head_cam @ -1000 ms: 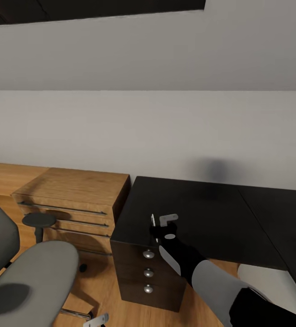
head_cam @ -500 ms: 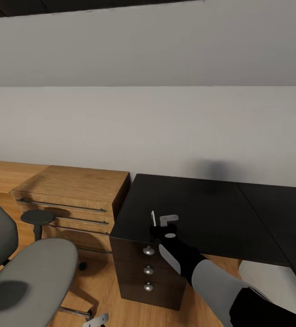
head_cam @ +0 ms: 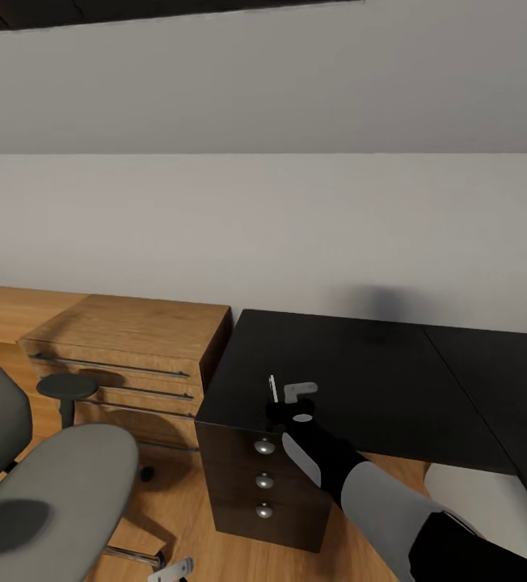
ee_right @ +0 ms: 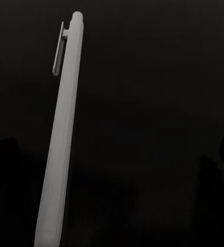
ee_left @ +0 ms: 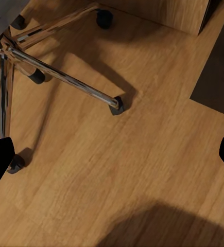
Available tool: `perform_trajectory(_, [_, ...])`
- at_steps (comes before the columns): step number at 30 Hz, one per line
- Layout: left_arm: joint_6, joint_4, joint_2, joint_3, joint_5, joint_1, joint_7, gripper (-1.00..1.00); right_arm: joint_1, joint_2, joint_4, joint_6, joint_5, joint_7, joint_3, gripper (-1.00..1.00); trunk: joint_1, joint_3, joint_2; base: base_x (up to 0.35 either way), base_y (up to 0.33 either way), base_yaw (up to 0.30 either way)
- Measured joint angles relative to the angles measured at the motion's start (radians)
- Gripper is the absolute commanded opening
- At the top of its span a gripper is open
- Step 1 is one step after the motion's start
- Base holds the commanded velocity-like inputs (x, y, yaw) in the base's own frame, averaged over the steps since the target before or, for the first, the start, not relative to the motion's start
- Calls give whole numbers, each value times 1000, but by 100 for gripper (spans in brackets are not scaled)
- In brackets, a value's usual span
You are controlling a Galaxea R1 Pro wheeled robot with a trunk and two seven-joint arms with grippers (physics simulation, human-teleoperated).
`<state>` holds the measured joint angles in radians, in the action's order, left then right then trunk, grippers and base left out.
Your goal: In the bedroom, organize the workspace by keeping the computer under the desk, ensuring the monitor is on the desk, placing the keyboard on the desk next to the monitor, placing the mouse on the desk next to the keyboard, moving the folder from the swivel chair onto the desk next to the mouse, stacking the notebook on top of the folder with the pen on top of the notebook, and positioning the swivel chair next to the desk.
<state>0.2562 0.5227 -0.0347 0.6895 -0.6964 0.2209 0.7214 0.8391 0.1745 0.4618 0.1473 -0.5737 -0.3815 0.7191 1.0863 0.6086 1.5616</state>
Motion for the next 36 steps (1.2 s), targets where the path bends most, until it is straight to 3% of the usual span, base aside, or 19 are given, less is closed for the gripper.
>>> perform_trajectory(3, [0, 0, 0, 0, 0, 0, 0, 100, 0, 0, 0, 0, -1, 0, 0, 100, 0, 0, 0, 0, 0, 0])
perform_trajectory(4, [0, 0, 0, 0, 0, 0, 0, 100, 1, 0, 0, 1, -2, 0, 0, -100, 0, 0, 0, 0, 0, 0])
perform_trajectory(26, [-1, -1, 0, 0, 0, 0, 0, 100, 1, 0, 3, 8, -7, -3, 0, -100, 0, 0, 0, 0, 0, 0])
perform_trajectory(32, [-1, -2, 0, 0, 0, 0, 0, 100, 1, 0, 28, 63, -7, -5, -7, -100, 0, 0, 0, 0, 0, 0])
perform_trajectory(33, [-1, -2, 0, 0, 0, 0, 0, 100, 1, 0, 43, 102, -5, -5, -26, -100, 0, 0, 0, 0, 0, 0])
perform_trajectory(36, [-1, -2, 0, 0, 0, 0, 0, 100, 1, 0, 48, 118, -4, -5, -40, -100, 0, 0, 0, 0, 0, 0])
